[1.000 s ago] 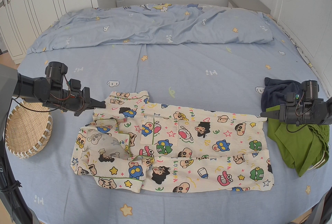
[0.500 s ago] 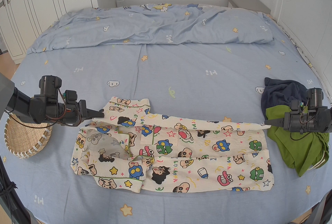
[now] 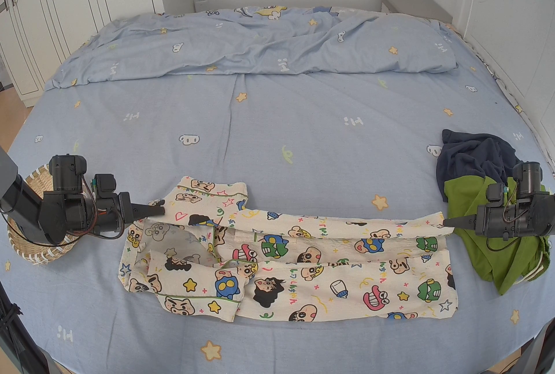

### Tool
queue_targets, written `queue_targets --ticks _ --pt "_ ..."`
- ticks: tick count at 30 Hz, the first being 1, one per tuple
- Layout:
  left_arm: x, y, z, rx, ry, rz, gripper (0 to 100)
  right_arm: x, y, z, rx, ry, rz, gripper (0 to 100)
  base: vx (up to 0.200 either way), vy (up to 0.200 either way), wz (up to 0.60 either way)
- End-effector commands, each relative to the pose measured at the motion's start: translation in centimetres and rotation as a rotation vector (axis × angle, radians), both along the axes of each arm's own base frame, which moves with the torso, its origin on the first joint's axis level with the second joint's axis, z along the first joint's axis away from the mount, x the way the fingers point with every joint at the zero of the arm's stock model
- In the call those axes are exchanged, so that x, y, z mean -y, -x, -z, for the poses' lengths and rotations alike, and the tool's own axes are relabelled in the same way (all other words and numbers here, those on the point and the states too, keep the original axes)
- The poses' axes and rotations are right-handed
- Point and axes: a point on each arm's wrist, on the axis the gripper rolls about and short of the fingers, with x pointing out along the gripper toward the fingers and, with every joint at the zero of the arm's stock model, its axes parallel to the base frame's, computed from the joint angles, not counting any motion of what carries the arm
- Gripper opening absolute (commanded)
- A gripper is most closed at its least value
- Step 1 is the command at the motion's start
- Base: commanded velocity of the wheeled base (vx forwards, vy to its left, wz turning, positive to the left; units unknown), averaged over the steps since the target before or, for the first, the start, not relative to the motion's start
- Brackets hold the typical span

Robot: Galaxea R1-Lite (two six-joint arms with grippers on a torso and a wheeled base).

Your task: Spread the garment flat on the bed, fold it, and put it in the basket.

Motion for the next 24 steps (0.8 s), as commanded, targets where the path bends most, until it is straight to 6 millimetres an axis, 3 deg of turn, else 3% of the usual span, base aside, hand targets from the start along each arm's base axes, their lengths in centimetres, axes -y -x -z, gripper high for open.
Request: queue_targets --ticks 1,24 --pt "0.1 1.3 1.2 -0.027 0.004 0.0 0 -0.1 0.6 0.6 -0.023 0.0 -0.004 0 0.0 0.0 0.0" --pt "-0.8 2.8 2.9 -0.001 0.018 -0.011 0 -0.3 1.6 1.7 -0.07 -0.003 -0.005 0 0.0 0.0 0.0"
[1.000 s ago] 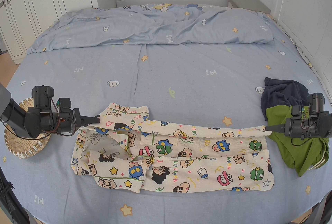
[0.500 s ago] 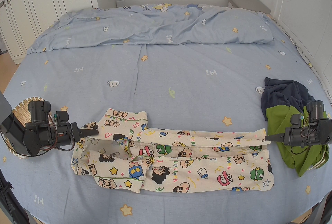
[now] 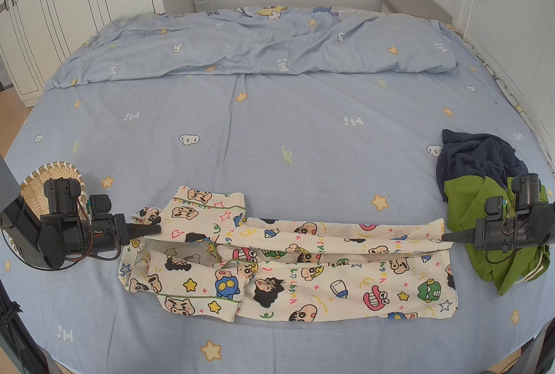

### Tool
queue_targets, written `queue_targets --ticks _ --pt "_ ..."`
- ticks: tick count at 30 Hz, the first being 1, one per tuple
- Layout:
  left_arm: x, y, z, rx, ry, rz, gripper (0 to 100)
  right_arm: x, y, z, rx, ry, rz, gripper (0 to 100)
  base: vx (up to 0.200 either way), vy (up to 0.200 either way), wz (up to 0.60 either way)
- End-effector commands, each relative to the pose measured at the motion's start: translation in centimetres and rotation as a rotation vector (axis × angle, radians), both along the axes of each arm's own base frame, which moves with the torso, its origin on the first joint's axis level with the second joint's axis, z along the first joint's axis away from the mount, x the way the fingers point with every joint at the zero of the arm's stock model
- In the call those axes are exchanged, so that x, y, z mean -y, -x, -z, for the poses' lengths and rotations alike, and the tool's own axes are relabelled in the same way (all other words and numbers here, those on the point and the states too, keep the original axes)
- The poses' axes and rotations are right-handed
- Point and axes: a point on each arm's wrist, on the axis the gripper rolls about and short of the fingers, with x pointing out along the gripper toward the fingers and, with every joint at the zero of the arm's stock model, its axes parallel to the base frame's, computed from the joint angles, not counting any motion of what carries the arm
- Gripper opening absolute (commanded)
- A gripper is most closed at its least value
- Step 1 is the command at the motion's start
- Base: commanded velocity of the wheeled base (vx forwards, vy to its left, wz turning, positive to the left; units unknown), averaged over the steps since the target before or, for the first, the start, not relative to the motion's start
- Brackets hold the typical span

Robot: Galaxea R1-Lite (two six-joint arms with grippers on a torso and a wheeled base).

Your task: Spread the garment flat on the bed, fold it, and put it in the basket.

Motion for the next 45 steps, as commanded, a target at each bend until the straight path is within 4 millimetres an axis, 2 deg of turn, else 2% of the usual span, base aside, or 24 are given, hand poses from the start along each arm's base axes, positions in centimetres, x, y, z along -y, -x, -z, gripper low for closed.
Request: queue_targets --ticks 1,27,28,35,38,40,42,43,45 --pt "-0.1 0.1 0.3 -0.012 0.003 0.0 0 0.0 0.1 0.2 -0.009 -0.001 0.001 0 0.0 0.0 0.0" --pt "0.5 0.8 1.3 -0.028 -0.001 0.037 0 0.3 -0.3 0.8 -0.008 0.001 0.007 0 0.0 0.0 0.0" --pt "0.5 0.9 1.4 -0.021 -0.01 0.045 100 0.3 -0.3 0.9 -0.009 0.002 0.006 100 0.0 0.0 0.0" --pt "0.7 1.7 1.4 -0.003 -0.003 0.092 100 0.4 -0.4 0.9 -0.009 -0.002 0.007 100 0.0 0.0 0.0" --pt "0.4 1.8 0.7 0.021 0.003 0.094 100 0.4 -0.3 0.5 0.004 0.0 0.006 100 0.0 0.0 0.0" --pt "0.3 2.1 -1.1 0.072 0.001 0.085 100 0.6 -0.2 -0.4 0.034 0.005 0.015 100 0.0 0.0 0.0" --pt "0.2 2.1 -1.7 0.087 0.002 0.078 100 0.7 -0.1 -0.8 0.05 0.008 0.019 100 0.0 0.0 0.0" --pt "-0.2 2.2 -3.5 0.118 0.019 0.05 100 0.7 0.0 -2.1 0.089 0.013 0.02 100 0.0 0.0 0.0" --pt "-0.2 2.2 -4.0 0.126 0.024 0.047 100 0.7 0.0 -2.3 0.097 0.014 0.021 100 0.0 0.0 0.0"
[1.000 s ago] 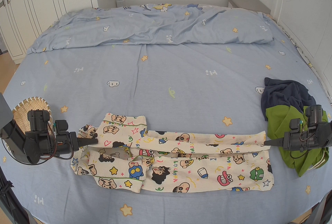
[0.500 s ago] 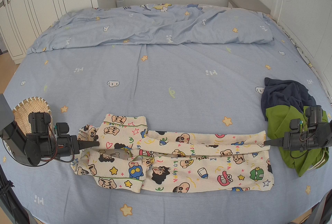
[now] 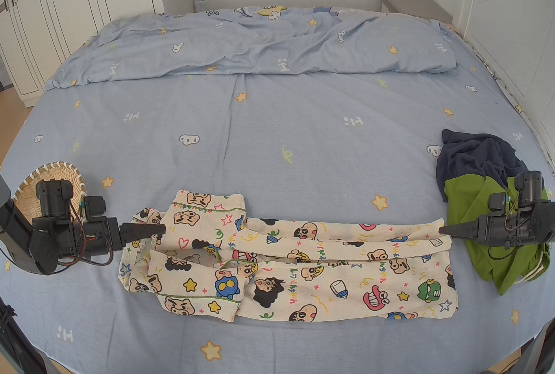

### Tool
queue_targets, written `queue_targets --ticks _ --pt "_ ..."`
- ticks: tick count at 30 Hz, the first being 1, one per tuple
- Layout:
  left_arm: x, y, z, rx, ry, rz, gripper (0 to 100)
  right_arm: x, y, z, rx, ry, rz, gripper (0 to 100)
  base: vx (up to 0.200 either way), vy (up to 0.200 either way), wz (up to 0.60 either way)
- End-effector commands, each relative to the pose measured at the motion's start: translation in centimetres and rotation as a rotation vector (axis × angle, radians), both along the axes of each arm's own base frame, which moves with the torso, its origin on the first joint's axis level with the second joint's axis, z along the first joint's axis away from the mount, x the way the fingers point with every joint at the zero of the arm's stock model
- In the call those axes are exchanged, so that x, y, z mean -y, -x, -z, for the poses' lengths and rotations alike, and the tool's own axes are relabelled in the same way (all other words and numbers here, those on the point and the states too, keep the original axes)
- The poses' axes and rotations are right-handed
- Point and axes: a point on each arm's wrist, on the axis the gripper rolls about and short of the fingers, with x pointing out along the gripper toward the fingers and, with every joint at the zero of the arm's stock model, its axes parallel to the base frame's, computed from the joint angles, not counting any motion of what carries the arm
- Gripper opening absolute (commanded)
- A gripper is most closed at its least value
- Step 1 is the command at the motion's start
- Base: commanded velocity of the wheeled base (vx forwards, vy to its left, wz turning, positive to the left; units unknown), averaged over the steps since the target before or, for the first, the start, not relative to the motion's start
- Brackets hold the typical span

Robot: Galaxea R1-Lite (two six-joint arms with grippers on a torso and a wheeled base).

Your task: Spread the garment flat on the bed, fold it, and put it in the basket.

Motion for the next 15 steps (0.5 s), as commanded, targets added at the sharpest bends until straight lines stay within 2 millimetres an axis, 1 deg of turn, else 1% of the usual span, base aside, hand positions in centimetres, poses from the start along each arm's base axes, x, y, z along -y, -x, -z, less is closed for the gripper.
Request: queue_targets --ticks 1,2,4,5,6,7,8,10,13,14,15 --pt "-0.2 0.4 -5.1 0.105 0.035 -0.037 100 0.0 0.5 -3.4 0.103 0.015 0.012 100 0.0 0.0 0.0" --pt "-0.2 0.4 -5.4 0.107 0.039 -0.039 100 0.0 0.6 -3.6 0.107 0.014 0.011 100 0.0 0.0 0.0" --pt "0.2 0.1 -7.4 0.13 0.063 -0.032 100 -0.1 0.7 -5.1 0.146 0.018 0.014 100 0.0 0.0 0.0" --pt "0.8 -0.3 -8.0 0.136 0.072 -0.014 100 -0.1 0.7 -5.6 0.154 0.017 0.016 100 0.0 0.0 0.0" --pt "2.0 -0.7 -8.5 0.138 0.085 0.025 100 -0.2 0.5 -6.2 0.167 0.013 0.016 100 0.0 0.0 0.0" --pt "2.4 -0.9 -8.7 0.14 0.088 0.036 100 -0.2 0.5 -6.3 0.171 0.013 0.016 100 0.0 0.0 0.0" --pt "4.6 -1.6 -9.5 0.146 0.11 0.091 100 -0.3 0.4 -7.4 0.196 0.009 0.023 100 0.0 0.0 0.0" --pt "7.0 -2.8 -9.7 0.124 0.135 0.142 100 -0.7 0.5 -8.5 0.227 0.005 0.018 100 0.0 0.0 0.0" --pt "10.4 -4.9 -9.6 0.105 0.145 0.172 100 -1.3 0.5 -10.0 0.261 -0.002 0.012 100 0.0 0.0 0.0" --pt "10.5 -5.0 -9.5 0.105 0.144 0.172 100 -1.4 0.5 -10.1 0.264 0.0 0.011 100 0.0 0.0 0.0" --pt "12.4 -6.1 -8.8 0.092 0.136 0.17 100 -2.0 0.3 -10.7 0.284 0.005 -0.002 100 0.0 0.0 0.0"
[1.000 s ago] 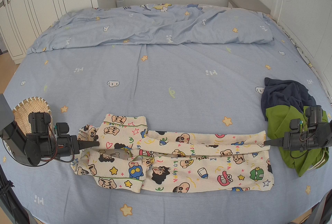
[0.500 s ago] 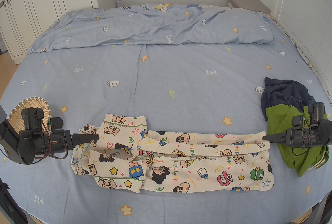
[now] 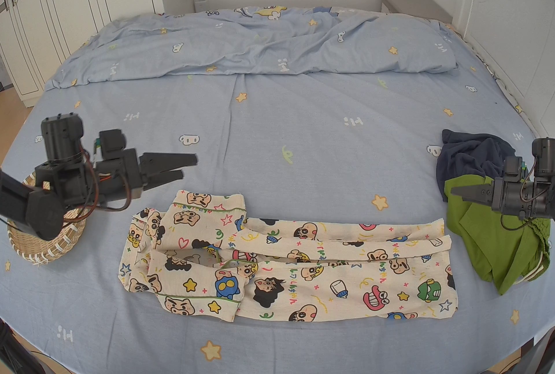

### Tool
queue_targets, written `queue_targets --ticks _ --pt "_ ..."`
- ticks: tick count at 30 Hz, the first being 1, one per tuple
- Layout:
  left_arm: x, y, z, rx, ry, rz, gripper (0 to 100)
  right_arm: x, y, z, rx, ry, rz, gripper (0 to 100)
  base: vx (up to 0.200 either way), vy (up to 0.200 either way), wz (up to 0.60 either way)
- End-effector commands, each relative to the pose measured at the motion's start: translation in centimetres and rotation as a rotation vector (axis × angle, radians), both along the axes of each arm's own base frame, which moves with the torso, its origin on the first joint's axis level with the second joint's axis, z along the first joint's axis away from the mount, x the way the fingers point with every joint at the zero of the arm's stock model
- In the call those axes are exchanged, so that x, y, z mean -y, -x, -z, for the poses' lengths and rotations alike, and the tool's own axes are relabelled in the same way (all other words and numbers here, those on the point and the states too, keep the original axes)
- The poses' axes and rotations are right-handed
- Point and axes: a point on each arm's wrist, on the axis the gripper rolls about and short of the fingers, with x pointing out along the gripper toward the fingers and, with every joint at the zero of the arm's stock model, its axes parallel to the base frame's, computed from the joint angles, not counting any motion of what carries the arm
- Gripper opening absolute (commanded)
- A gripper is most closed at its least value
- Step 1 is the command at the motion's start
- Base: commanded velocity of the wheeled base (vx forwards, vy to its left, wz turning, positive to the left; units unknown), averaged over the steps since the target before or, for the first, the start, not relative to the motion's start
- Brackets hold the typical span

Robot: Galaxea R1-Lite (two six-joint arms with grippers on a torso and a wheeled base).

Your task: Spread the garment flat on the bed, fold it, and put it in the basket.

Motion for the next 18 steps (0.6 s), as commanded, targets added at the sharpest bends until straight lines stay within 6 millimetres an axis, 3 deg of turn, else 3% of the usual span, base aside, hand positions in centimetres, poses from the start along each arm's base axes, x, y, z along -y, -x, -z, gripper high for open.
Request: queue_targets --ticks 1,2,7,11,18 --pt "6.5 -3.6 0.9 -0.035 0.005 0.066 100 -1.7 0.2 -4.1 0.126 0.016 -0.026 100 0.0 0.0 0.0" --pt "7.9 -4.3 1.6 -0.053 -0.005 0.076 100 -2.1 0.0 -4.6 0.141 0.025 -0.031 100 0.0 0.0 0.0" --pt "10.8 -5.3 2.6 -0.139 -0.04 0.122 100 -3.7 0.9 -4.9 0.155 0.042 -0.058 100 0.0 0.0 0.0" --pt "11.5 -5.1 3.4 -0.191 -0.078 0.108 100 -3.8 1.8 -4.6 0.149 0.046 -0.057 100 0.0 0.0 0.0" --pt "13.8 -4.7 5.1 -0.199 -0.134 0.105 100 -3.7 3.2 -5.7 0.191 0.05 -0.051 100 0.0 0.0 0.0"
